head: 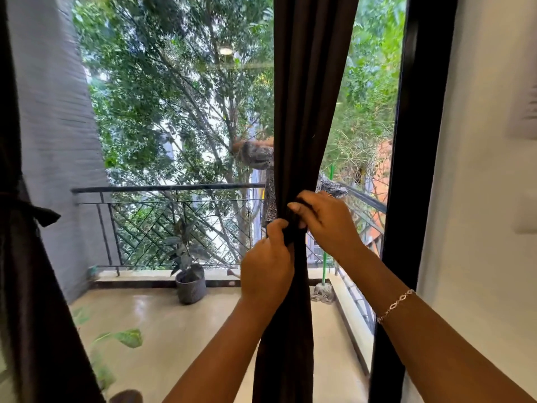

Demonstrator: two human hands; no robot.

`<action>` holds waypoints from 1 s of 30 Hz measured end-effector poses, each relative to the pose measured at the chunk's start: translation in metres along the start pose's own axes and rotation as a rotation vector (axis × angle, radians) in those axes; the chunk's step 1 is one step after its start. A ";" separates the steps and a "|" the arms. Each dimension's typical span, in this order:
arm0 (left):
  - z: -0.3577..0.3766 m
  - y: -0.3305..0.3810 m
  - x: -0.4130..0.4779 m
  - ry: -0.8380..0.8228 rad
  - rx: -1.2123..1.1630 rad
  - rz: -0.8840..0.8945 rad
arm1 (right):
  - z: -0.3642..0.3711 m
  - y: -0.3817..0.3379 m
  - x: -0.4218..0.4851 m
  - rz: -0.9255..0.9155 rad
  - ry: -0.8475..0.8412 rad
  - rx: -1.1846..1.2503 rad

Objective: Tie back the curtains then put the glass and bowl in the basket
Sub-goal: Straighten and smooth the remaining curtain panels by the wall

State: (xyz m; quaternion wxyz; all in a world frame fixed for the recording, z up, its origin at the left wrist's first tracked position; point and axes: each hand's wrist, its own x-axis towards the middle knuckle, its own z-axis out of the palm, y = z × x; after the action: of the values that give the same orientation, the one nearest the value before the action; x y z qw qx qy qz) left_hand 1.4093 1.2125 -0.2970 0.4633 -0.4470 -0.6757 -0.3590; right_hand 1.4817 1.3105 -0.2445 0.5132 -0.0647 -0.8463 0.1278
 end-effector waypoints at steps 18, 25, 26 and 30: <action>0.001 -0.014 0.010 0.105 0.075 0.333 | -0.008 0.002 0.013 0.111 -0.187 0.010; -0.001 -0.020 0.014 -0.072 0.071 0.490 | -0.008 -0.003 0.011 0.103 -0.159 0.056; -0.003 -0.022 0.016 -0.117 0.053 0.454 | -0.009 -0.002 0.009 0.125 -0.171 0.122; -0.019 -0.020 0.029 -0.396 -0.119 0.172 | -0.006 -0.001 -0.007 0.231 -0.145 0.378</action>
State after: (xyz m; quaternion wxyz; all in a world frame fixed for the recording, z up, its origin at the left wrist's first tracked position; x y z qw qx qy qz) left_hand 1.3912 1.1965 -0.2647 0.3235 -0.5911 -0.6905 -0.2628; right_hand 1.4901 1.3087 -0.2479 0.4361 -0.0547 -0.8288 0.3463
